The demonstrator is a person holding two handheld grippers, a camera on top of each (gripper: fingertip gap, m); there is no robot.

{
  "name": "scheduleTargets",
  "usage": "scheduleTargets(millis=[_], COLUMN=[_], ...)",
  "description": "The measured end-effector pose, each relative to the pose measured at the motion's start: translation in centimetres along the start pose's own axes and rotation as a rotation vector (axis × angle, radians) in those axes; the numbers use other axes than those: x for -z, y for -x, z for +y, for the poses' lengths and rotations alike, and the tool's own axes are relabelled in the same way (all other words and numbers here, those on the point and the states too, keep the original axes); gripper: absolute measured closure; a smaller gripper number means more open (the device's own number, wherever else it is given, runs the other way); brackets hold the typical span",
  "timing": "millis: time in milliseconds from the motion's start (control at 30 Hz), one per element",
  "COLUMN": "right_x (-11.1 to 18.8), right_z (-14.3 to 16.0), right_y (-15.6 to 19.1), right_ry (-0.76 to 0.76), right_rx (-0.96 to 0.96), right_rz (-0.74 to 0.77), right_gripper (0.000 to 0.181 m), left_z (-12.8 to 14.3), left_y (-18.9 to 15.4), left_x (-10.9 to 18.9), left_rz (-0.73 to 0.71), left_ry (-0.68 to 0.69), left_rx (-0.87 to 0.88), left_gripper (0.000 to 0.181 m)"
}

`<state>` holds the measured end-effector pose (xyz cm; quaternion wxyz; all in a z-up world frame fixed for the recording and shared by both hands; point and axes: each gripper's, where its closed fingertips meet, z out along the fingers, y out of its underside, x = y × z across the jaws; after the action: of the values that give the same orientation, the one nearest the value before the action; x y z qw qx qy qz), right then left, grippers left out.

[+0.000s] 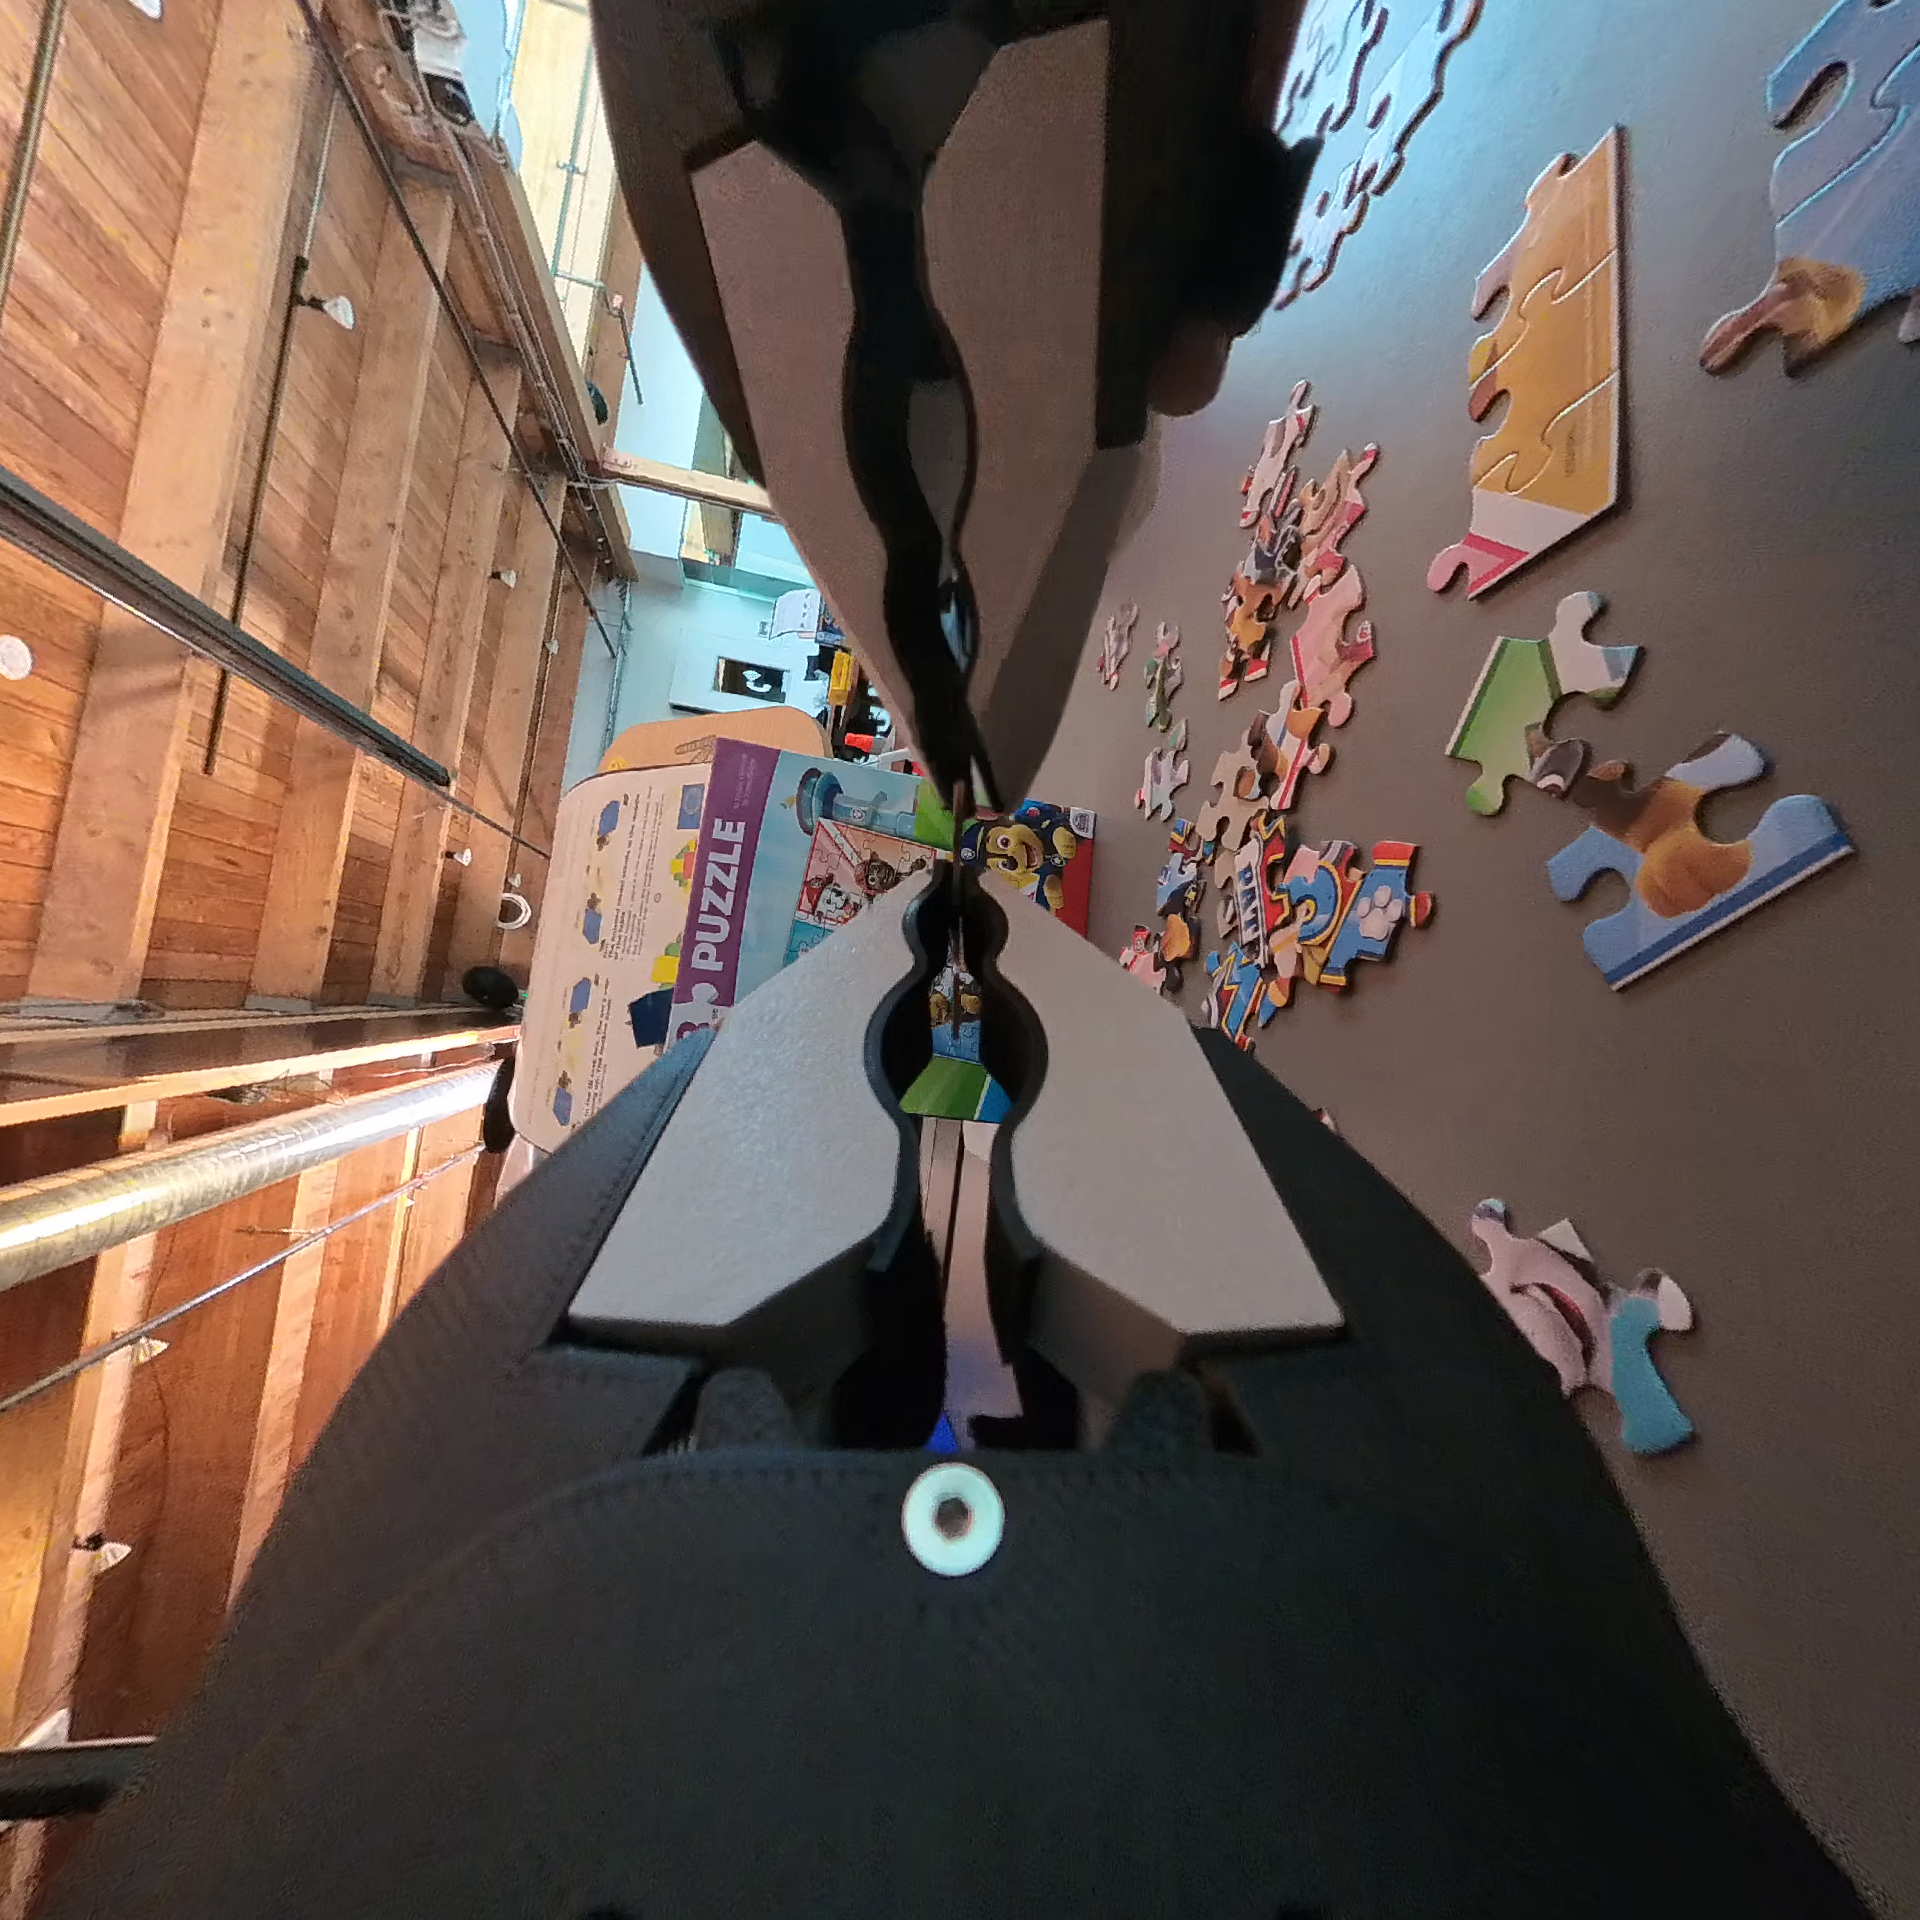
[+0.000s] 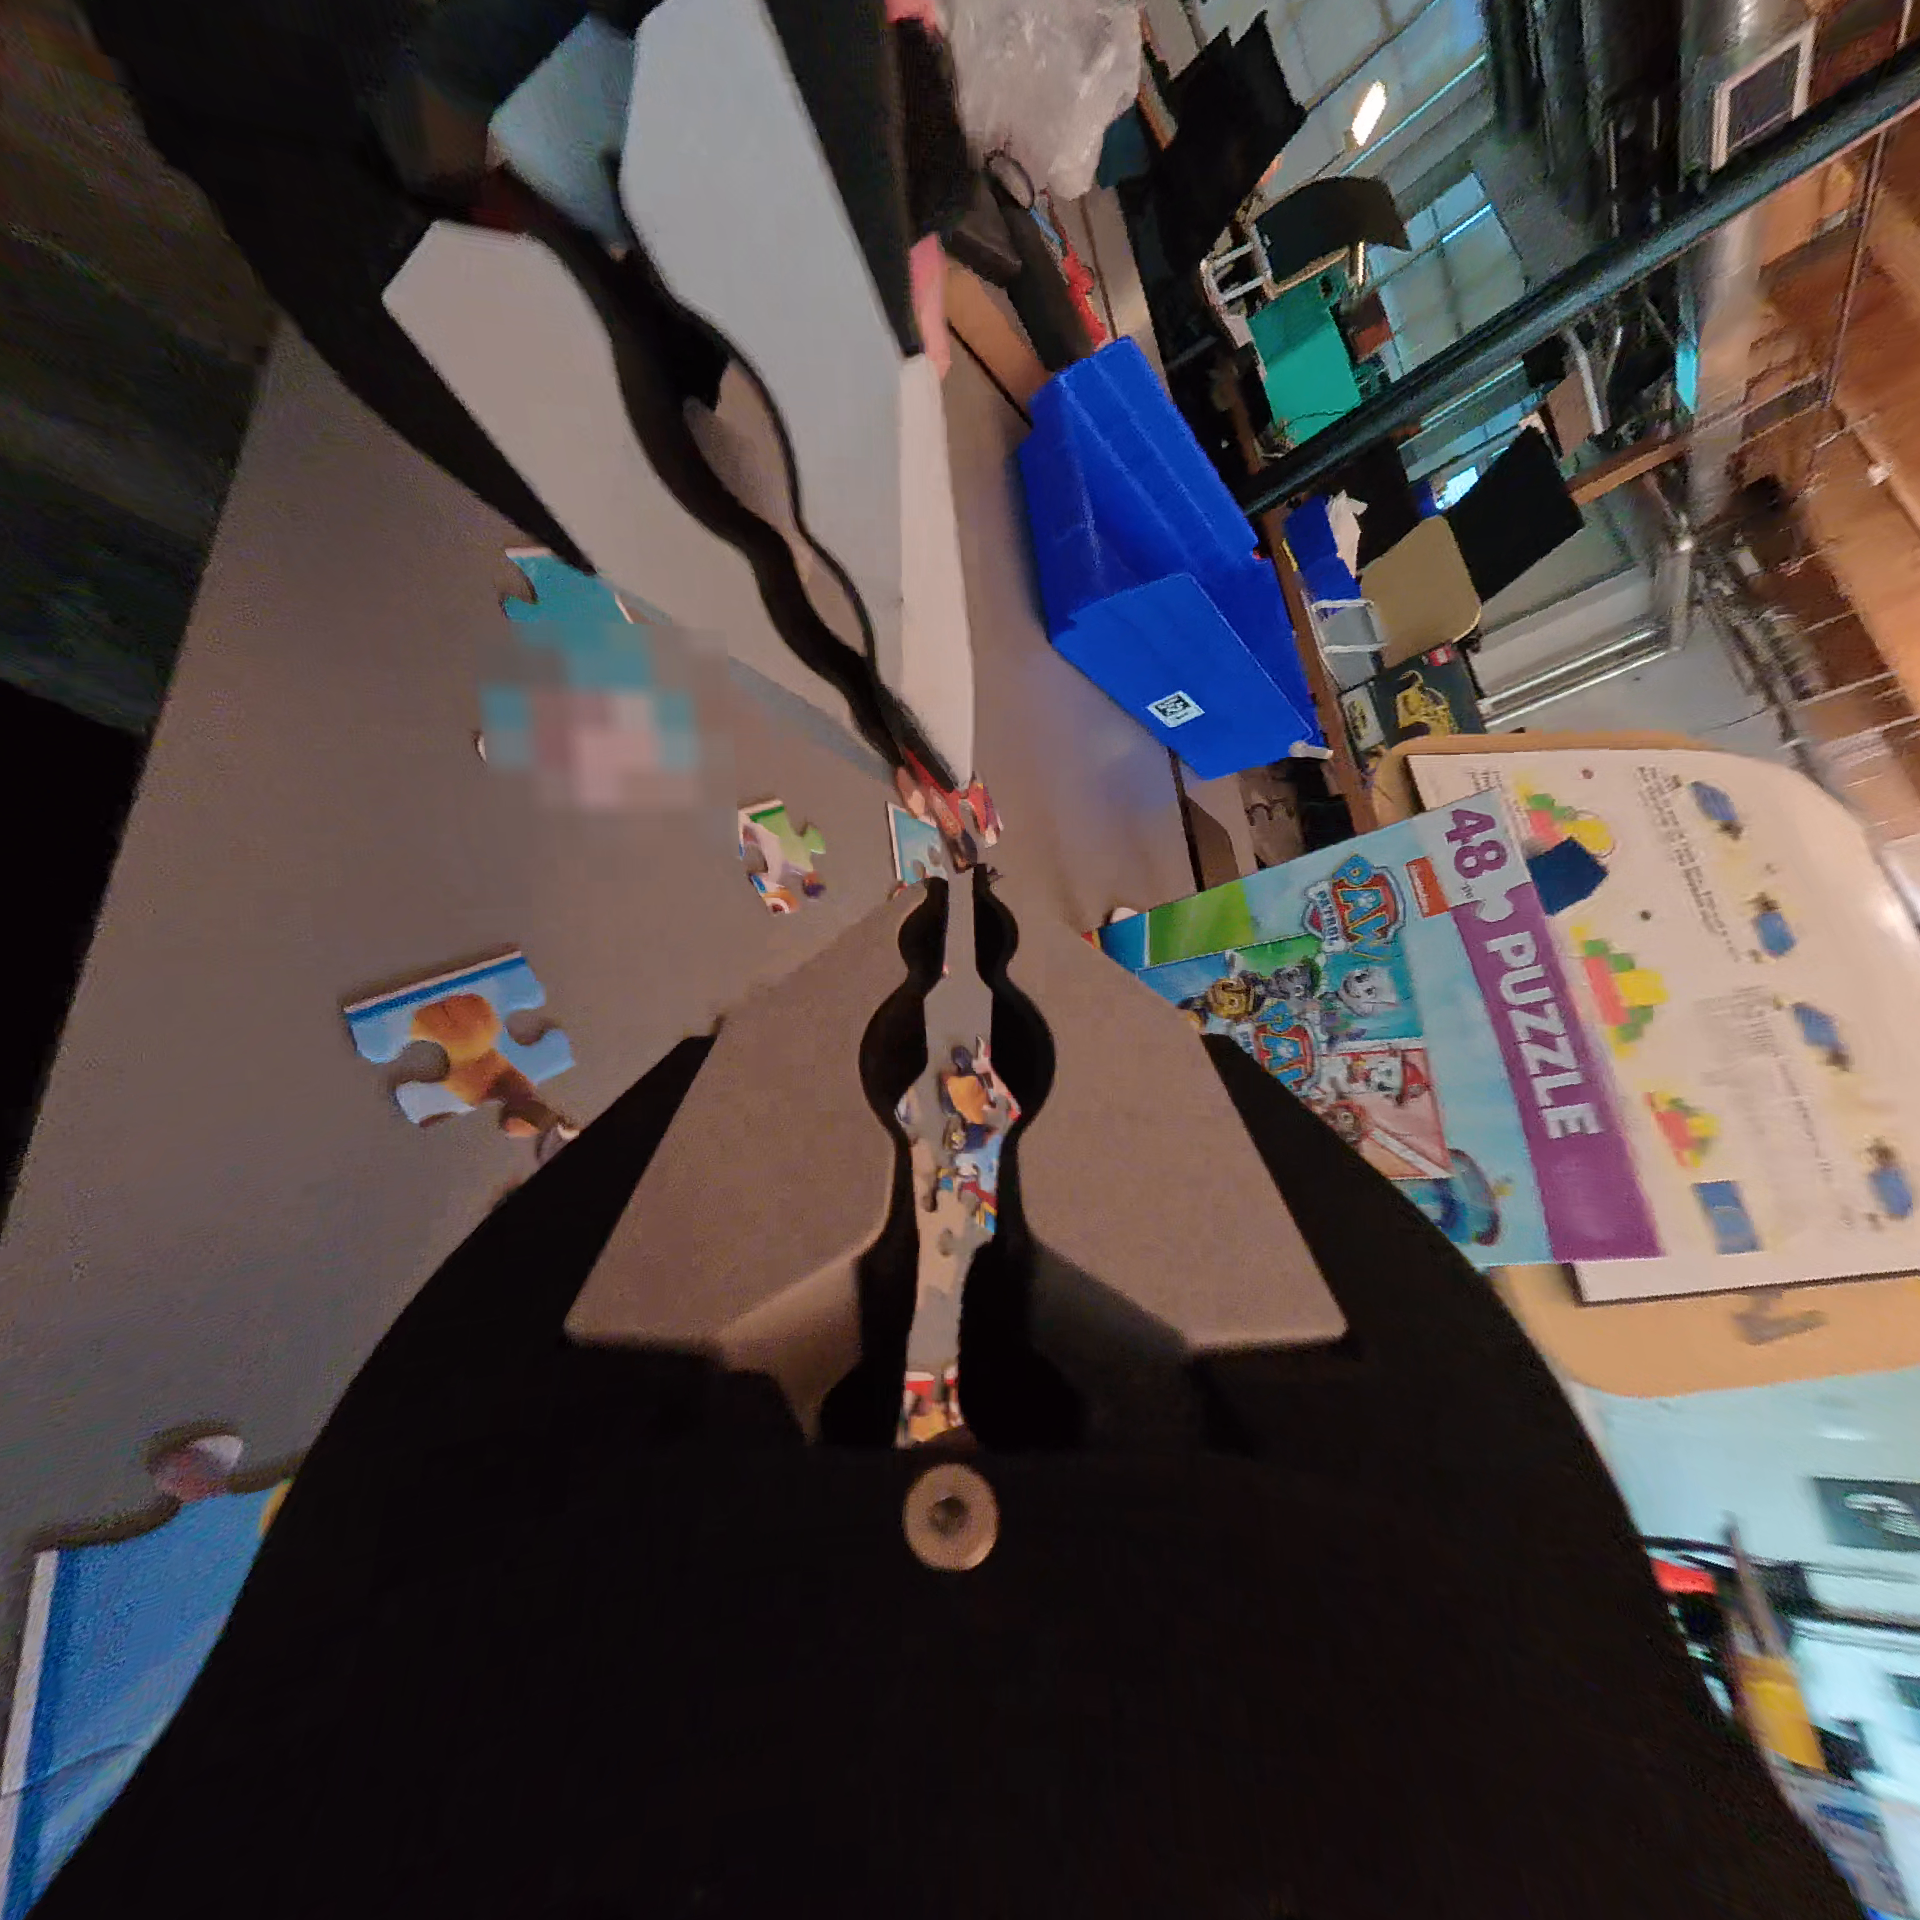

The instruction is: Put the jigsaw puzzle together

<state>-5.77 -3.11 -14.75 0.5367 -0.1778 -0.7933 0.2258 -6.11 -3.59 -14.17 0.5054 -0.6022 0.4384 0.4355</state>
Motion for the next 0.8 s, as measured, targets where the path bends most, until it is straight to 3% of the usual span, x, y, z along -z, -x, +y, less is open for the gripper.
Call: scheduleTargets(millis=[200,400,633,800], right_x=[0.2,0.6,1.6,1.9], right_z=[-0.4,-0.8,1.5,1.6], right_y=[-0.1,0.8,0.5,1.1], right_ry=[0.027,0.026,0.164,0.206], right_rx=[0.097,0.139,0.256,0.315], right_rz=[0.073,0.061,0.194,0.220], right_gripper=[0.174,0.181,0.181,0.181], left_z=[-0.3,-1.0,-0.9,-2.2], left_y=[-0.3,-0.8,-1.4,-2.5], left_x=[0.2,0.6,0.7,0.2], left_rz=[0.014,0.048,0.096,0.116], left_ry=[-0.031,-0.088,-0.089,-0.055], left_rx=[0.020,0.072,0.244,0.241], left_gripper=[0.181,0.181,0.164,0.171])
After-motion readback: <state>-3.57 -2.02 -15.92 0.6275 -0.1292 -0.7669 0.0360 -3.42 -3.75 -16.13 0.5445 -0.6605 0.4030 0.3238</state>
